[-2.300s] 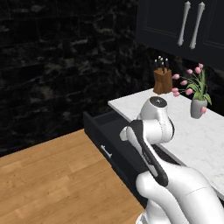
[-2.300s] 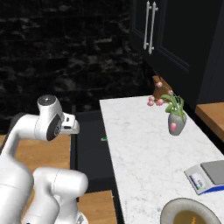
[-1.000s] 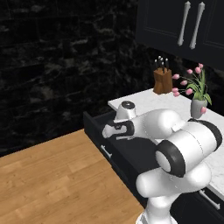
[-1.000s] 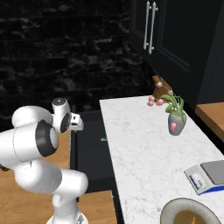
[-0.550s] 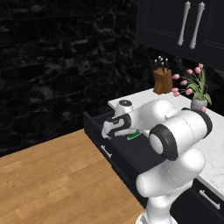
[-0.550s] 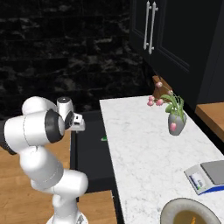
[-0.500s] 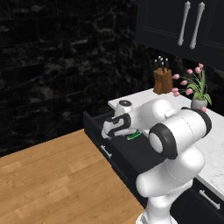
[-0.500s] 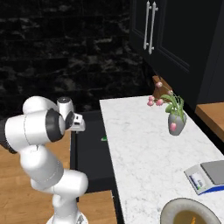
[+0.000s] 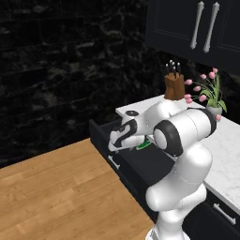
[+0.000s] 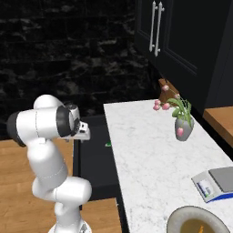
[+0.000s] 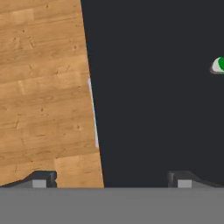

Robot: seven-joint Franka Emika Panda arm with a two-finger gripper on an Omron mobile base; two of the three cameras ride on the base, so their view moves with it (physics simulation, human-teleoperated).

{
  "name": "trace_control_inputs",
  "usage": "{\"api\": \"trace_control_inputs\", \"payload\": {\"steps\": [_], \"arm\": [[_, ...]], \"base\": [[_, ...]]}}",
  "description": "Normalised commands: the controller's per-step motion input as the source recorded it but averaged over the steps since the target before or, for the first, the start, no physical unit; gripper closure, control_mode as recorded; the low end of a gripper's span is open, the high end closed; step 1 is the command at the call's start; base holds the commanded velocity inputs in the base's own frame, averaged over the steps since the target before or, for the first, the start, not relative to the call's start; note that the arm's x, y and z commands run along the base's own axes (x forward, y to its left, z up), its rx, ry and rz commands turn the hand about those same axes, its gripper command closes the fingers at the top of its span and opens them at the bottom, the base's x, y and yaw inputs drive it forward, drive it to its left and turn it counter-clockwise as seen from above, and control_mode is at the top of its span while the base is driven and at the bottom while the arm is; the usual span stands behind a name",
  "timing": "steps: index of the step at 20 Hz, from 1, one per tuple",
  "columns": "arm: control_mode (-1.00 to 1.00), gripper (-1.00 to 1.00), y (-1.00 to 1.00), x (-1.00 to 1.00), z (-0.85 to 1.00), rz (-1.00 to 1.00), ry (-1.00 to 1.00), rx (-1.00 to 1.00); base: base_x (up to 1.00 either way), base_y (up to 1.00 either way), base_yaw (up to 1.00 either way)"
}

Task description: Pick up the knife from the drawer and place it on the cutting board. Then place the meat from the plate to the cutting board.

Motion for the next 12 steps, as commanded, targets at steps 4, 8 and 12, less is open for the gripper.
{"api": "trace_control_inputs", "payload": {"steps": [4, 8, 12], "arm": [[-1.00, -1.00, 0.08, 0.21, -0.33, 0.00, 0.08, 0.00], [-1.00, -1.00, 0.12, 0.22, -0.37, 0.01, 0.06, 0.00], [-1.00, -1.00, 0.02, 0.26, -0.40, 0.02, 0.03, 0.00]], "base": [[0.00, 0.00, 0.00], [0.00, 0.00, 0.00], [0.00, 0.00, 0.00]]}}
